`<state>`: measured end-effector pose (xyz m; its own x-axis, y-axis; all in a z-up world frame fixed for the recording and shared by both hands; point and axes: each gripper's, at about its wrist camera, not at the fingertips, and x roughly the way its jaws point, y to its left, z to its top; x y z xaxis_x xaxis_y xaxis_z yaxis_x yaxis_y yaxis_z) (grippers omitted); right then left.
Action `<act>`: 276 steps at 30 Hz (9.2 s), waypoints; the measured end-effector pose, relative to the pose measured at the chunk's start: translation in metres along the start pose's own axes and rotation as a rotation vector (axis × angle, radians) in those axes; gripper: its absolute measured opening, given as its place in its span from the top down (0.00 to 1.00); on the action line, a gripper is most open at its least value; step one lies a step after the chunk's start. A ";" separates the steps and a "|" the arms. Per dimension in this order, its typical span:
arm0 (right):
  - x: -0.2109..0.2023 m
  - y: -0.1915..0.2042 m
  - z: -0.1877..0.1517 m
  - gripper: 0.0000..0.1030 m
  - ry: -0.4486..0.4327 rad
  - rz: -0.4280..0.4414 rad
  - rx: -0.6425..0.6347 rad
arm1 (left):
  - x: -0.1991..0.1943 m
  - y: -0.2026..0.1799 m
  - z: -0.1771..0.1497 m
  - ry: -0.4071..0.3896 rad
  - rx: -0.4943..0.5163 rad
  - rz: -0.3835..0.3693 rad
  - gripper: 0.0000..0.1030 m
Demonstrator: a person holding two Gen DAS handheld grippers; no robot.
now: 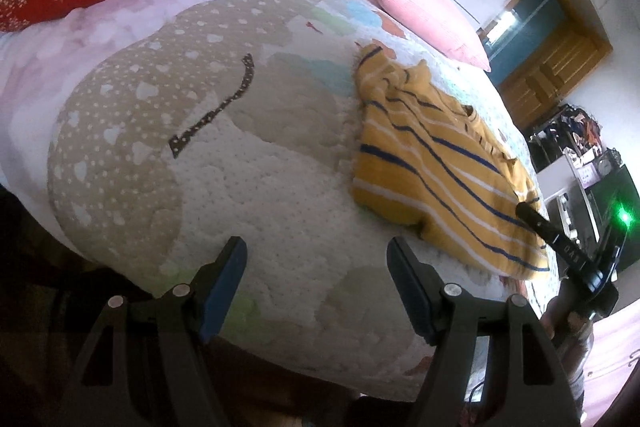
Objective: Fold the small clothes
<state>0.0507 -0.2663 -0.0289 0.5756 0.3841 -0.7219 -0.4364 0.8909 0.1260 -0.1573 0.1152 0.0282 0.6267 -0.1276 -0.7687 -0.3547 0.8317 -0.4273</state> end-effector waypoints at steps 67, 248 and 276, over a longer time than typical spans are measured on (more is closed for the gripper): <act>0.184 0.233 0.086 0.26 0.527 -0.081 -0.576 | 0.062 -0.028 0.042 0.021 -0.009 -0.364 0.84; -0.027 -0.099 -0.032 0.35 -0.046 0.157 0.453 | -0.020 -0.156 0.028 -0.161 0.438 -0.135 0.13; -0.123 -0.111 -0.067 0.22 -0.113 -0.039 0.298 | -0.063 -0.247 -0.045 -0.336 0.573 0.003 0.01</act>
<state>-0.0180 -0.4284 0.0007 0.6686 0.3576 -0.6520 -0.2004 0.9310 0.3052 -0.1403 -0.1062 0.1601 0.8412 -0.0267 -0.5400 0.0104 0.9994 -0.0332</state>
